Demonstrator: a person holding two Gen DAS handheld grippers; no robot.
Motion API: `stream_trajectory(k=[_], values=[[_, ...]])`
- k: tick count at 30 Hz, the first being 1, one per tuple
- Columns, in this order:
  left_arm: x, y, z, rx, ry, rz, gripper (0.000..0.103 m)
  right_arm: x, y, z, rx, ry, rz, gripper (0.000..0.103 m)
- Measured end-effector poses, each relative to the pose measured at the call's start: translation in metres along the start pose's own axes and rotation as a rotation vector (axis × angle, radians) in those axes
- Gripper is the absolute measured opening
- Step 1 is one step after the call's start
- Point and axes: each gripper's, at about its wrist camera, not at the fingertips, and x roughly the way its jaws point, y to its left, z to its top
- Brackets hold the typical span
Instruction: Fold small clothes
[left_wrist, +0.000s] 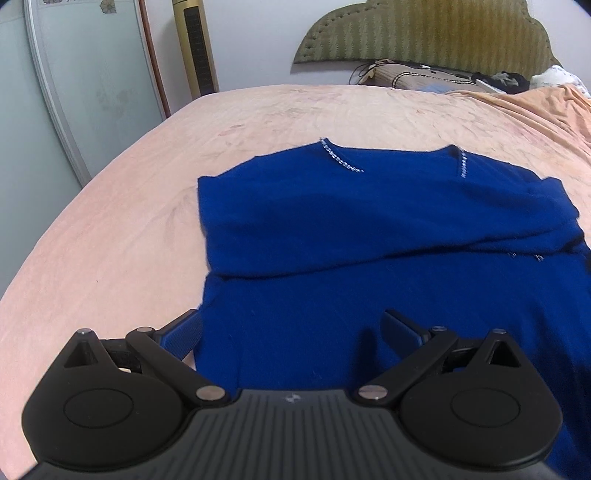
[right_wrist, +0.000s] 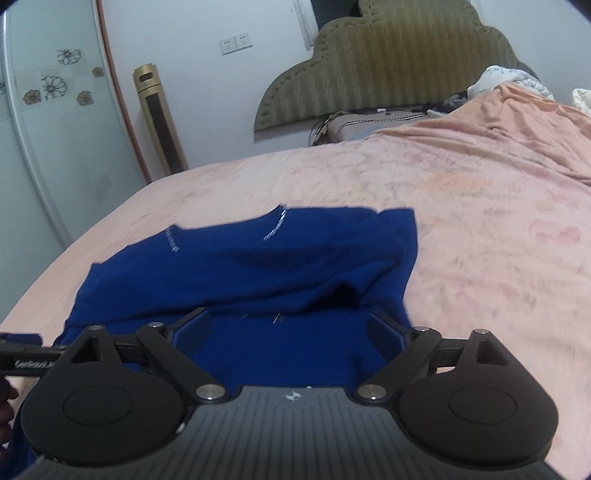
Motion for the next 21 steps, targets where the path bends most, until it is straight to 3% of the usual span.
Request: stream_trajectory(k=[6,14,21], values=[[-0.001,-0.006,-0.013,0.001,0.009,-0.021,0.103,0.000,0.006,-0.019,-0.003,0.024,-0.013,0.101],[0.006,-0.011,-0.033,0.012,-0.030,-0.024,0.103,0.018,0.005,-0.040,0.010,0.072,-0.105,0.103],[0.007,-0.003,-0.046,-0.024,-0.095,-0.071,0.103,0.028,0.027,-0.048,-0.132,0.085,-0.203,0.103]])
